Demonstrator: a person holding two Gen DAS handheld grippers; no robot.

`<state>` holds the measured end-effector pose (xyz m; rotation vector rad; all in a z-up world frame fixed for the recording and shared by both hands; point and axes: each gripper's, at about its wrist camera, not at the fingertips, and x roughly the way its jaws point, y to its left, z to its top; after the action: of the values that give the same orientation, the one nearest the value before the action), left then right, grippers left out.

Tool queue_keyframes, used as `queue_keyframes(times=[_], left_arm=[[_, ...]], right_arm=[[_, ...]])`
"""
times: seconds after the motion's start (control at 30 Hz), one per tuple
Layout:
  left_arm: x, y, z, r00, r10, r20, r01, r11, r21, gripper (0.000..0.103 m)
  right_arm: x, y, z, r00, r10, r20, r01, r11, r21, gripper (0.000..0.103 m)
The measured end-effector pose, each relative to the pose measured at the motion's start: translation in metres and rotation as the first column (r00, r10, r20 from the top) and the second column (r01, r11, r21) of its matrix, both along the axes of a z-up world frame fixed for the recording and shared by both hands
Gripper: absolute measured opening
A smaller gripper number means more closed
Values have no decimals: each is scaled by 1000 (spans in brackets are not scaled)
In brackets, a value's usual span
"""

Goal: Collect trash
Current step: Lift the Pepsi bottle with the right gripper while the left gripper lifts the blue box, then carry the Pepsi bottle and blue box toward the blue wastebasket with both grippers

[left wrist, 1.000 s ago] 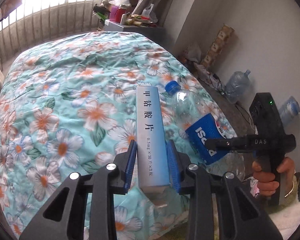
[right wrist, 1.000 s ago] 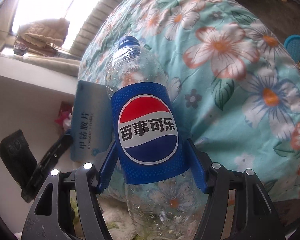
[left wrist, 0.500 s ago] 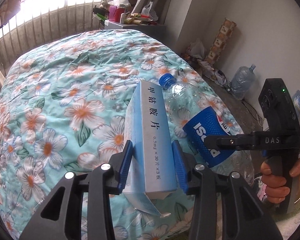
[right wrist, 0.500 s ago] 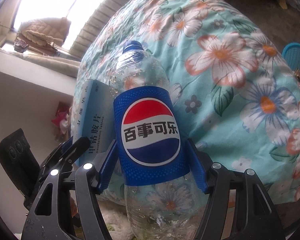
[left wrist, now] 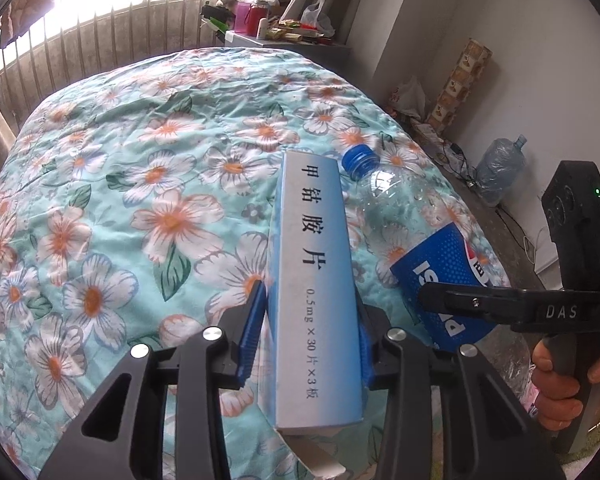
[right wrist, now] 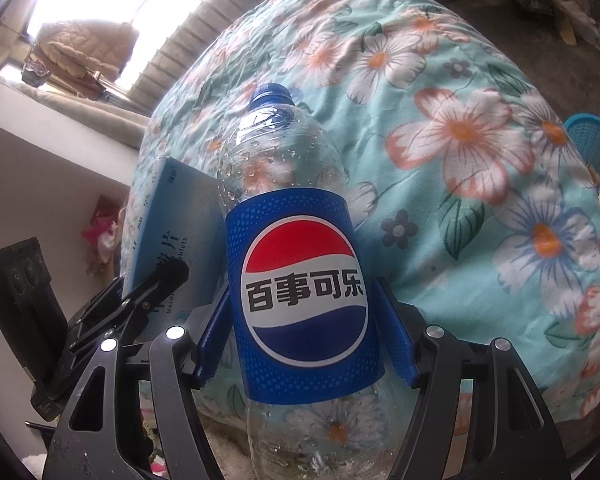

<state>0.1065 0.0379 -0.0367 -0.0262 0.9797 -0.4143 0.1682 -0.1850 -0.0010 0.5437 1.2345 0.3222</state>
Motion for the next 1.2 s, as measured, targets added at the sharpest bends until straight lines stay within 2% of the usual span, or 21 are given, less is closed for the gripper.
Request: queue_keyframes(times=[0.2,0.5,1.2], left_arm=[[0,-1,-1,1000,8,9,-8,1000,24,35],[0,4,1,1000,22,16,-23,1000,21,31],[-1,14,16,996,65,58,-65,998,10,30]], right_arm=[[3,0,-2,1000,-3,11,3,1000,14,60],[-4,-9,-3,1000,-22,20,20,997,69,58],[-19,-32,5,998,-52,45,45,991,129,58]])
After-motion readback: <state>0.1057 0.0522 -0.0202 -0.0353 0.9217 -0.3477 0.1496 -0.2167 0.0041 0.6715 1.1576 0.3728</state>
